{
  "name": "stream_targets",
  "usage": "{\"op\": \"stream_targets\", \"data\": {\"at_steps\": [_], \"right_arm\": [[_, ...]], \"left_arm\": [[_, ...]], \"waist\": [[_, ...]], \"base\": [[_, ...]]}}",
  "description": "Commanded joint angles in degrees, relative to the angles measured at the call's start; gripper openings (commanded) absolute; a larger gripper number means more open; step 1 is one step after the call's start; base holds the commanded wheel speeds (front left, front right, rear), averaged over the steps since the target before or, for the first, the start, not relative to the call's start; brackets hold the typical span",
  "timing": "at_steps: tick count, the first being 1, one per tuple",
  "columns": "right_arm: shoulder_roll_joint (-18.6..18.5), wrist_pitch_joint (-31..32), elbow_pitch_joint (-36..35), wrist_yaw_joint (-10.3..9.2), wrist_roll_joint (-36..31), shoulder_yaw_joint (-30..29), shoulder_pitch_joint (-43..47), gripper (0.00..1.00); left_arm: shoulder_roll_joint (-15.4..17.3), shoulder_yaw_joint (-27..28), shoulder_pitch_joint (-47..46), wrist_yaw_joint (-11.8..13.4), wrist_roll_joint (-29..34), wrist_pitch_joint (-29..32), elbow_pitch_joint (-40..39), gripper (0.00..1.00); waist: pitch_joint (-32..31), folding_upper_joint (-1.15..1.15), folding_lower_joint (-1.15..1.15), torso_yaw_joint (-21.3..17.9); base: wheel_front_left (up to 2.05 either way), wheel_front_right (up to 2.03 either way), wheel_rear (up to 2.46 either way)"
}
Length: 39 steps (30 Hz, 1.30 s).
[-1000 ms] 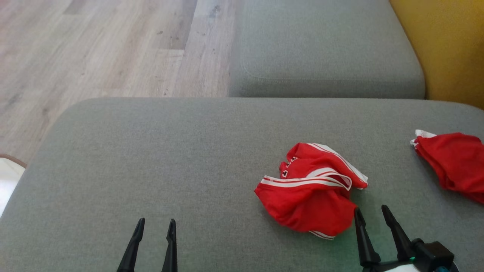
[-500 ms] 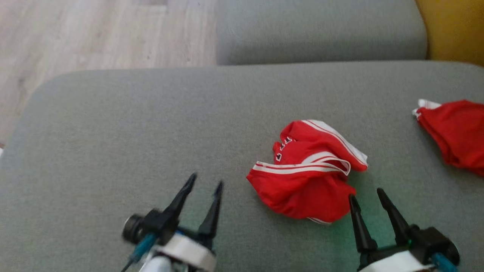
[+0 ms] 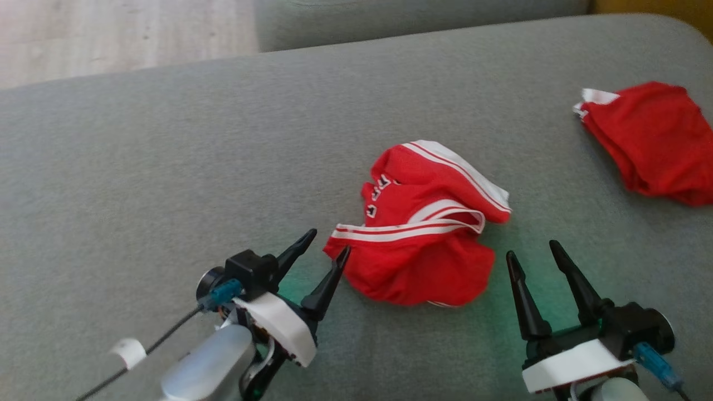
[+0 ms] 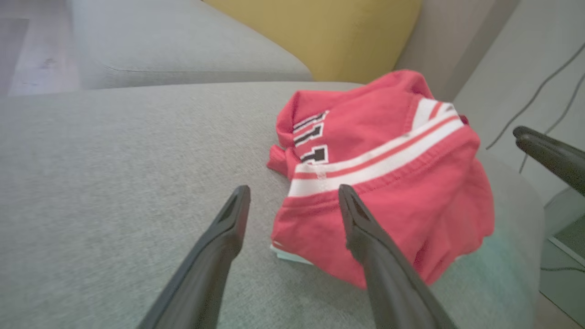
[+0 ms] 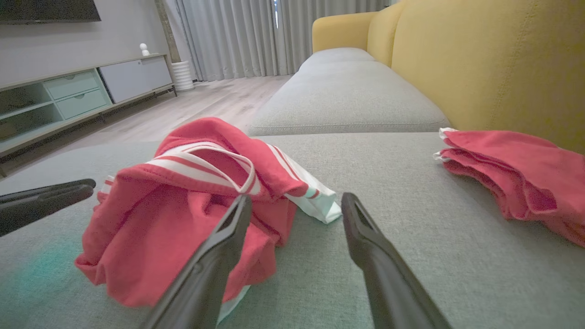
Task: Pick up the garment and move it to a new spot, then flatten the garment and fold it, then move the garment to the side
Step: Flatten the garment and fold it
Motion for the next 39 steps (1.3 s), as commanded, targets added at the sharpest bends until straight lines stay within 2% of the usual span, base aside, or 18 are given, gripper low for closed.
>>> {"op": "stream_targets", "data": {"at_steps": [1, 16, 17, 18, 19, 23, 26, 31, 35, 39], "right_arm": [[-0.9, -0.6, -2.0, 0.37, -0.3, 1.5, -2.3, 1.00], [-1.2, -0.6, -1.9, 0.37, -0.1, 1.7, -2.3, 1.00], [-1.1, -0.6, -2.0, 0.37, 0.0, 1.7, -2.4, 1.00], [-1.0, -0.6, -1.9, 0.37, 0.0, 1.7, -2.4, 1.00], [-1.0, -0.6, -1.9, 0.37, 0.1, 1.7, -2.5, 1.00], [-0.4, -0.6, -1.6, 0.37, 0.3, 1.7, -2.4, 1.00], [0.3, -0.6, -1.2, 0.37, 0.7, 2.0, -2.3, 1.00], [1.3, -0.6, -0.9, 0.37, 1.1, 1.9, -1.7, 1.00], [1.8, -0.6, -0.8, 0.37, 1.3, 1.9, -1.3, 1.00], [2.2, -0.6, -1.1, 0.37, 1.5, 1.4, -1.1, 1.00]], "left_arm": [[2.4, -0.6, -3.8, 0.1, -1.9, -0.6, -0.6, 1.00], [7.4, -18.1, -10.8, 0.1, -16.0, -2.3, -0.4, 1.00], [7.6, -19.2, -11.3, 0.1, -16.5, -2.3, -0.7, 0.59], [7.8, -20.1, -11.7, 0.1, -16.9, -2.4, -1.1, 0.22], [8.0, -20.8, -12.0, 0.1, -17.1, -2.4, -1.7, 0.00], [8.7, -22.4, -12.5, 0.1, -17.4, -0.5, -6.5, 0.00], [9.4, -22.5, -11.4, 0.1, -14.7, 4.3, -15.6, 0.00], [9.3, -22.6, -15.3, 0.1, -18.6, 2.9, -25.6, 0.00], [7.9, -22.0, -23.4, 0.1, -24.4, -0.4, -28.4, 0.00], [6.0, -16.7, -32.8, 0.1, -28.8, -2.0, -25.9, 0.00]], "waist": [[0.9, 0.00, -0.01, -1.8], [1.1, 0.00, -0.01, -6.1], [1.0, 0.00, -0.01, -6.2], [1.0, 0.00, -0.01, -6.3], [0.9, 0.00, -0.01, -6.4], [-0.1, 0.00, -0.01, -6.9], [-1.7, 0.00, -0.01, -8.1], [-4.1, 0.00, -0.01, -10.0], [-5.6, 0.00, -0.01, -11.9], [-6.3, 0.00, -0.01, -13.5]], "base": [[0.00, 0.00, 0.00], [0.00, 0.00, 0.00], [0.00, 0.00, 0.00], [0.00, 0.00, 0.00], [0.00, 0.00, 0.00], [0.00, 0.00, 0.00], [0.00, 0.00, 0.00], [0.00, 0.00, 0.00], [0.00, 0.00, 0.00], [0.00, 0.00, 0.00]]}}
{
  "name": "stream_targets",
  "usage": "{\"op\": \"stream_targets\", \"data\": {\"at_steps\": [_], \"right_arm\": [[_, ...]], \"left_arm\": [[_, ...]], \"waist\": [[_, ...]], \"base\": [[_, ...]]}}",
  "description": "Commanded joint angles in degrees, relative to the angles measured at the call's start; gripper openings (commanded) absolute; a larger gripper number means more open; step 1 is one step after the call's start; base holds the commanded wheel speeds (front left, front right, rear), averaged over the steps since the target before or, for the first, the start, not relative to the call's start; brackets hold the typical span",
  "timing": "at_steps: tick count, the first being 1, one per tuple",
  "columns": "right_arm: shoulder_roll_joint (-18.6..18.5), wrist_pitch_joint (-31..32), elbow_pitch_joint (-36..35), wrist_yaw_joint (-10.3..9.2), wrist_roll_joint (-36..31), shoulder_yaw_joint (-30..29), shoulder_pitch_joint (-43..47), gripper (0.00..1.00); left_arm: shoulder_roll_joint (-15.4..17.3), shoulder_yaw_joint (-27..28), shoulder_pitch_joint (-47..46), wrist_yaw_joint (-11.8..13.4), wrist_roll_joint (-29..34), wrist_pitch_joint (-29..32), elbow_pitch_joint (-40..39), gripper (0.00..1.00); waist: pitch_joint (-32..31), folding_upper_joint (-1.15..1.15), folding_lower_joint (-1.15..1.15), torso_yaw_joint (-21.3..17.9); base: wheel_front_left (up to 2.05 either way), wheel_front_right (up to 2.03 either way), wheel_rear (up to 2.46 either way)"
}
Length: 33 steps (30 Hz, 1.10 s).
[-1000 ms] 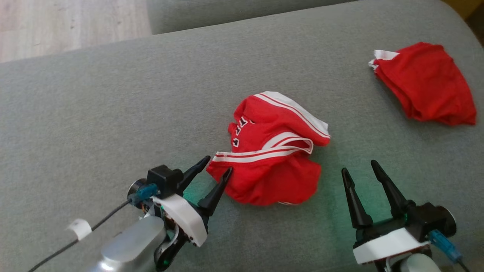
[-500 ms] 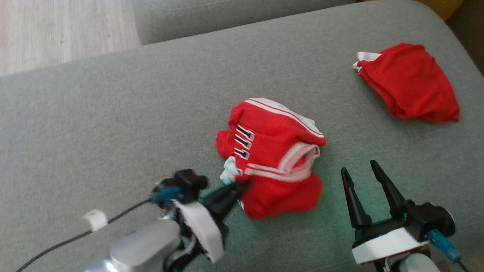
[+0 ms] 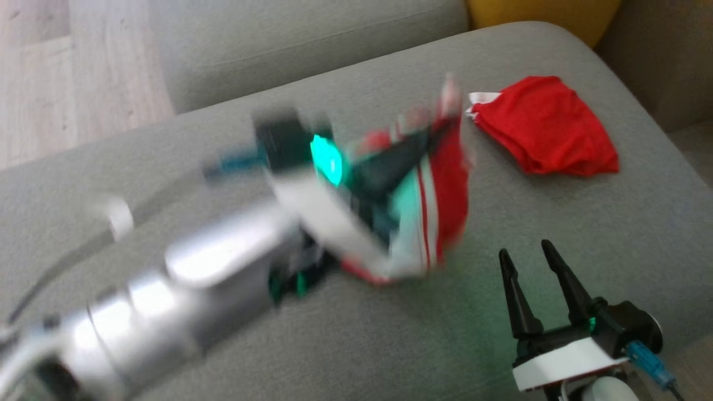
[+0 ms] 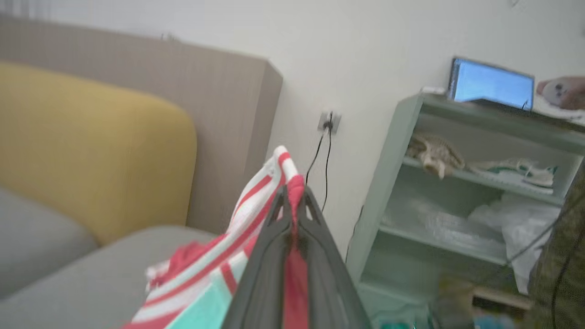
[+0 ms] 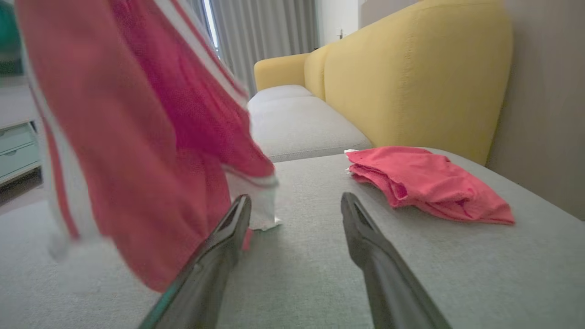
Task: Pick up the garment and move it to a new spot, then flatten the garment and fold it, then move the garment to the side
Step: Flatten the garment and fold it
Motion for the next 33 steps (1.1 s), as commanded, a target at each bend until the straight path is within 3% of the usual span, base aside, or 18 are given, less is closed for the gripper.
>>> {"op": "stream_targets", "data": {"at_steps": [1, 3, 8, 9, 11, 16, 21, 28, 33], "right_arm": [[0.3, -0.6, -1.9, 0.37, 0.4, 0.8, -0.4, 1.00], [0.5, -0.6, -1.9, 0.37, 0.5, 0.6, -0.1, 1.00], [1.0, -0.6, -1.9, 0.37, 0.7, 0.0, 0.7, 1.00], [1.0, -0.6, -1.9, 0.37, 0.7, 0.0, 0.7, 1.00], [1.1, -0.6, -1.9, 0.37, 0.8, -0.2, 1.0, 1.00], [1.2, -0.6, -2.1, 0.37, 0.7, -0.6, 1.6, 1.00], [1.3, -0.6, -2.4, 0.37, 0.4, -1.6, 2.1, 1.00], [1.4, -0.6, -2.4, 0.37, 0.1, -2.5, 2.9, 1.00], [1.4, -0.6, -2.4, 0.37, -0.1, -2.8, 3.1, 1.00]], "left_arm": [[-0.2, 6.9, -7.5, 0.1, -0.7, -1.3, 1.6, 0.00], [-0.8, 12.3, -11.4, 0.1, 0.7, -1.8, 6.6, 0.00], [-4.8, 32.4, -12.4, 0.6, 5.5, -1.9, 14.3, 0.00], [-4.8, 32.4, -12.4, 0.6, 5.5, -1.9, 14.3, 0.00], [-5.9, 37.9, -10.1, 1.6, 6.7, -1.9, 16.6, 0.00], [-6.2, 42.1, 1.7, 2.5, 7.9, -1.9, 22.1, 0.00], [-6.0, 47.1, 18.5, 3.8, 8.6, -1.9, 22.7, 0.00], [-9.3, 60.0, 39.8, 4.0, 12.2, -1.9, 16.6, 0.00], [-13.0, 64.6, 48.7, 3.5, 15.3, -1.9, 10.3, 0.00]], "waist": [[-0.9, 0.00, 0.00, -1.1], [-1.3, 0.00, 0.00, -1.6], [-1.9, 0.00, 0.00, -0.9], [-1.9, 0.00, 0.00, -0.9], [-2.2, 0.00, 0.00, 0.3], [-2.6, 0.00, 0.00, 3.9], [-2.0, 0.00, 0.00, 6.9], [-0.6, 0.00, 0.00, 10.5], [-0.2, 0.00, 0.00, 12.2]], "base": [[0.00, 0.00, 0.00], [0.00, 0.00, 0.00], [0.00, 0.00, 0.00], [0.00, 0.00, 0.00], [0.00, 0.00, 0.00], [0.00, 0.00, 0.00], [0.00, 0.00, 0.00], [0.00, 0.00, 0.00], [0.00, 0.00, 0.00]]}}
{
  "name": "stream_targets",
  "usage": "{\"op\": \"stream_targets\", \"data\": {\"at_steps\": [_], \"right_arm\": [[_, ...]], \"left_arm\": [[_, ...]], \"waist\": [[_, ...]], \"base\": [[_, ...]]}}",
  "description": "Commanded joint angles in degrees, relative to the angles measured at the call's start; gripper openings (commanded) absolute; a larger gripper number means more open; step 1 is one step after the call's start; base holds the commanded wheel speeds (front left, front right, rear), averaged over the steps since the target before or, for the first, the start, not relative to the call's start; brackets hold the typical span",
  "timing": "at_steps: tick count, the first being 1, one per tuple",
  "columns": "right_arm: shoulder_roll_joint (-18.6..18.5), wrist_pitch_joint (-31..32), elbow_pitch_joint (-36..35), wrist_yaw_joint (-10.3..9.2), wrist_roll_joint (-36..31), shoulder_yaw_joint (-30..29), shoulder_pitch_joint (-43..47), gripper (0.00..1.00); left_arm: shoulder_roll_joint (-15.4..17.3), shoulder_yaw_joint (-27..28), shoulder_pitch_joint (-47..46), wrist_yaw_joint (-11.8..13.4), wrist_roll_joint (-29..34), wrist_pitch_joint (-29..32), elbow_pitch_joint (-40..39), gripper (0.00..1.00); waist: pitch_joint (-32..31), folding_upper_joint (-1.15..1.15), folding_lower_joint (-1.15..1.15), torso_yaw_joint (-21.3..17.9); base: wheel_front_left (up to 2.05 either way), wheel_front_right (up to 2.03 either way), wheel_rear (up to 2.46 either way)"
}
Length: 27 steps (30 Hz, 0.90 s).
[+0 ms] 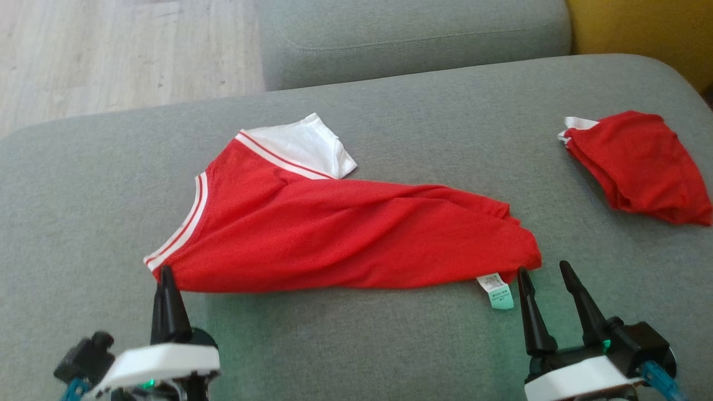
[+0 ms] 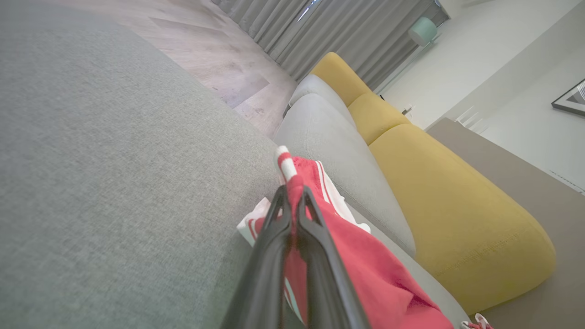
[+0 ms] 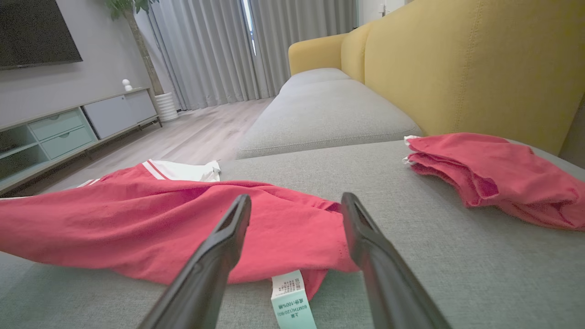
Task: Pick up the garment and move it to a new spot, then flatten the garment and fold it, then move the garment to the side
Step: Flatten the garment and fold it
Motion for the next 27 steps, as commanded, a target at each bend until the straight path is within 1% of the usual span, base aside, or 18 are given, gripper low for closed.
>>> {"op": "stream_targets", "data": {"at_steps": [1, 5, 10, 12, 16, 22, 25, 27], "right_arm": [[-0.2, -0.6, -1.8, 0.37, -0.5, 1.1, -0.8, 1.00], [-0.2, -0.6, -1.6, 0.37, -0.5, 1.2, -0.7, 1.00], [-0.2, -0.6, -1.5, 0.37, -0.4, 1.4, -0.6, 1.00], [-0.2, -0.6, -1.5, 0.37, -0.3, 1.2, -0.4, 1.00], [-0.2, -0.6, -1.4, 0.37, -0.3, 1.0, 0.2, 1.00], [-0.2, -0.6, -1.2, 0.37, -0.4, 1.5, 0.2, 1.00], [-0.2, -0.6, -1.0, 0.37, -0.5, 2.0, -0.3, 1.00], [-0.2, -0.6, -0.8, 0.37, -0.5, 2.6, -0.7, 1.00]], "left_arm": [[0.2, 2.4, -1.0, -0.1, 0.9, -0.3, -3.2, 0.00], [-1.0, 2.0, 3.9, 0.4, 1.9, -0.3, -8.3, 0.00], [-1.4, 0.6, 8.8, 3.6, 2.3, 1.0, -12.5, 0.00], [-1.2, 0.0, 10.7, 4.4, 2.6, 1.7, -14.1, 0.00], [-1.2, -0.4, 13.2, 4.8, 1.7, 2.7, -17.4, 0.00], [-1.3, -3.2, 12.4, 4.9, -0.6, 7.9, -23.7, 0.00], [-1.3, -4.6, 9.3, 5.8, -1.9, 11.9, -26.7, 0.00], [-1.5, -5.4, 6.0, 6.2, -2.3, 13.6, -26.9, 0.00]], "waist": [[0.0, 0.00, 0.00, 0.5], [-0.3, 0.00, 0.00, 1.3], [-0.7, 0.00, 0.00, 2.1], [-0.9, 0.00, 0.00, 2.5], [-1.3, 0.00, 0.00, 3.8], [-1.7, 0.00, 0.00, 4.8], [-1.7, 0.00, 0.00, 4.5], [-1.6, 0.00, 0.00, 3.9]], "base": [[0.00, 0.00, 0.00], [0.00, 0.00, 0.00], [0.00, 0.00, 0.00], [0.00, 0.00, 0.00], [0.00, 0.00, 0.00], [0.00, 0.00, 0.00], [0.00, 0.00, 0.00], [0.00, 0.00, 0.00]]}}
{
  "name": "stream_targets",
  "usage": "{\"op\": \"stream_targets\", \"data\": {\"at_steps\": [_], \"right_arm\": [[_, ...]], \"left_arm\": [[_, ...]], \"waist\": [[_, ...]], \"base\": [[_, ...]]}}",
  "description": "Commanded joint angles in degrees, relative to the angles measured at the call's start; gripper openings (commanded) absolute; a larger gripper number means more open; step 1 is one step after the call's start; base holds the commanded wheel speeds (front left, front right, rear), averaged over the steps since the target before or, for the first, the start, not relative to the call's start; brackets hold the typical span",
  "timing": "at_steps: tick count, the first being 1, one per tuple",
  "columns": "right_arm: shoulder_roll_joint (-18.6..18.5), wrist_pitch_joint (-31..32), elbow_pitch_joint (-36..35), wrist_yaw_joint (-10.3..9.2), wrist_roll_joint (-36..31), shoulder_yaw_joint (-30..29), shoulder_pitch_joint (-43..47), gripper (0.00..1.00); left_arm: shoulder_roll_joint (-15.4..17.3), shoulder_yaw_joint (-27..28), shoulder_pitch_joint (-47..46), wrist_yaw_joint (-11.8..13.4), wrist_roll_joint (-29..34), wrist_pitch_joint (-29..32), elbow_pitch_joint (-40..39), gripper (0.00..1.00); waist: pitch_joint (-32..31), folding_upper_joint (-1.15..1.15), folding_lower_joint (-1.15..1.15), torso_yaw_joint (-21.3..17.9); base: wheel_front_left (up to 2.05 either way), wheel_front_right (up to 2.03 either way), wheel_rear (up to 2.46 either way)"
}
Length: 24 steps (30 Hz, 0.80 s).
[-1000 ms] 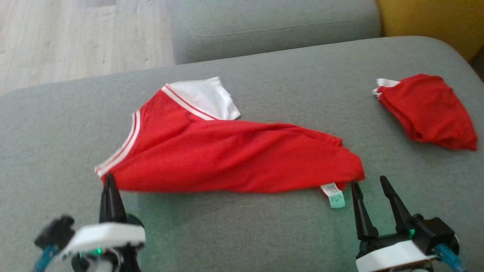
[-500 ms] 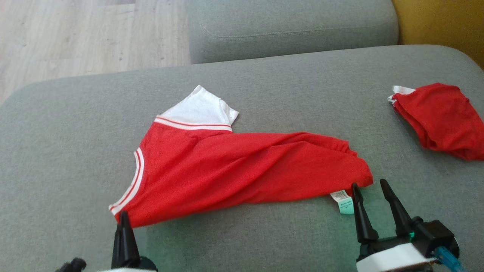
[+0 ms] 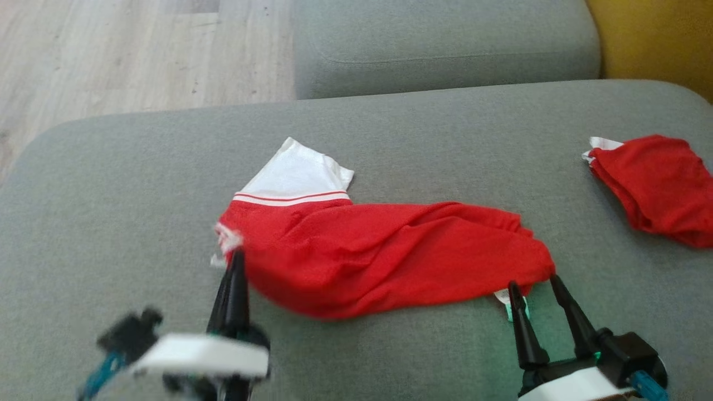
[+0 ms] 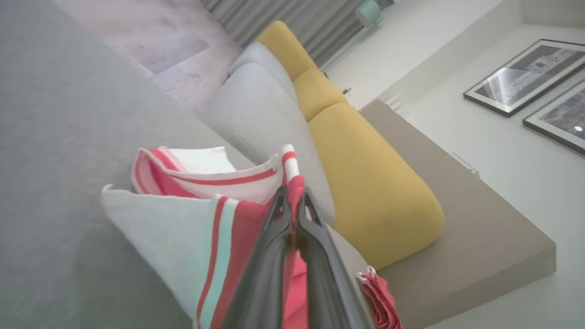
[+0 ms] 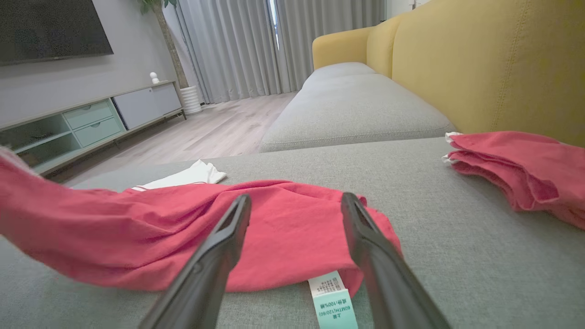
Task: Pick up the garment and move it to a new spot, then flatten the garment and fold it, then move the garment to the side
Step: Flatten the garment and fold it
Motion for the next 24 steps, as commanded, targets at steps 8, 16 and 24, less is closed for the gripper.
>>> {"op": "stream_targets", "data": {"at_steps": [8, 16, 24], "right_arm": [[-1.0, -0.6, -1.3, 0.37, -0.8, 2.7, -3.8, 1.00], [-1.4, -0.6, -1.0, 0.37, -0.9, 3.6, -6.2, 1.00], [-1.2, -0.6, -1.5, 0.37, -1.1, 1.4, -5.1, 1.00]], "left_arm": [[-1.6, -5.5, -23.4, -1.2, -0.2, -3.2, 11.1, 0.00], [-1.6, -24.0, -39.4, -5.7, -11.8, -11.4, 27.8, 1.00], [0.3, -32.1, -41.1, -4.5, 3.3, -13.9, 35.6, 1.00]], "waist": [[3.5, 0.00, 0.00, -4.1], [6.9, 0.00, 0.00, -7.4], [6.3, 0.00, 0.00, -4.2]], "base": [[0.00, 0.00, 0.00], [0.00, 0.00, 0.00], [0.00, 0.00, 0.00]]}}
